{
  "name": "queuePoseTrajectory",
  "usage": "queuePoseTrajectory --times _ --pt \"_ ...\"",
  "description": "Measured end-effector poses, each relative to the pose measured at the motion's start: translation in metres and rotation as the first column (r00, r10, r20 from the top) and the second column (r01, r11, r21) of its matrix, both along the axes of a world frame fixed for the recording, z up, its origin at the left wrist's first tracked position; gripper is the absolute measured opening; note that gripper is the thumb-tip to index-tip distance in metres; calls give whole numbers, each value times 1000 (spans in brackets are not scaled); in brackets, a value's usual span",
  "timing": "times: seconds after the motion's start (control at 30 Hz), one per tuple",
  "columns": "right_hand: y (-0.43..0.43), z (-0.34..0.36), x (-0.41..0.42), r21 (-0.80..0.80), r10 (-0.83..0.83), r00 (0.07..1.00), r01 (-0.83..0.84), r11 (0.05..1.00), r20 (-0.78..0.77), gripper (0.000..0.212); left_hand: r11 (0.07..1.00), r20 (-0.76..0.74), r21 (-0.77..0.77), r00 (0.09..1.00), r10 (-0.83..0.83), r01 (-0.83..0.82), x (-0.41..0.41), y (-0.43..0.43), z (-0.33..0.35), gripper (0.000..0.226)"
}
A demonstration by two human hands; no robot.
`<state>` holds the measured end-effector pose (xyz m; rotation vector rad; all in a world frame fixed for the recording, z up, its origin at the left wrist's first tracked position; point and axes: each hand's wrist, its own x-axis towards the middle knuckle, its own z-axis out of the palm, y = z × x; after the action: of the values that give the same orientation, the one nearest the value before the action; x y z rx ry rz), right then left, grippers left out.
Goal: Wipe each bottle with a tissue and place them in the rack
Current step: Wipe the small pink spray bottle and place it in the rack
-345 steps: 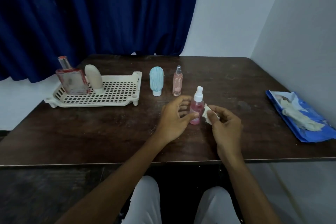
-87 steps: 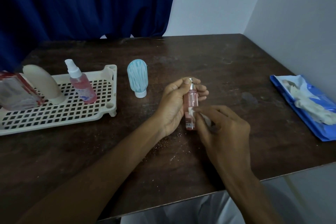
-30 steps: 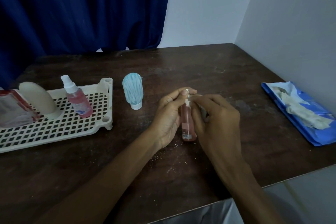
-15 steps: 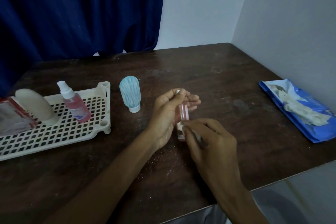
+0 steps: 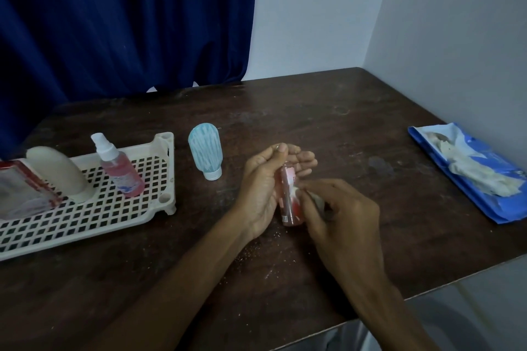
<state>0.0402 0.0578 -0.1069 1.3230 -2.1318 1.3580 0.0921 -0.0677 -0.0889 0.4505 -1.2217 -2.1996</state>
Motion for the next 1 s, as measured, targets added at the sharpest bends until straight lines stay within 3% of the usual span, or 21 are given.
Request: queuePoseTrajectory --times 0.13,0.37,0.6,0.8,1.0 --pt "-11 9 -4 -32 15 999 -14 999 28 22 999 12 -25 1000 -25 25 3 1 0 23" --pt "-2 2 7 51 41 994 -36 998 -103 13 1000 -4 -2 1000 1 -1 0 2 1 22" --pt "-12 11 -4 10 -1 999 2 1000 -53 14 999 -3 -33 1000 -24 24 4 1 0 22" --pt "-1 2 7 45 49 993 -44 998 -112 12 999 10 -34 1000 -5 5 0 -3 -1 25" --pt "8 -5 -1 46 -37 996 40 998 -77 19 998 15 -66 1000 -1 2 0 -4 -4 24"
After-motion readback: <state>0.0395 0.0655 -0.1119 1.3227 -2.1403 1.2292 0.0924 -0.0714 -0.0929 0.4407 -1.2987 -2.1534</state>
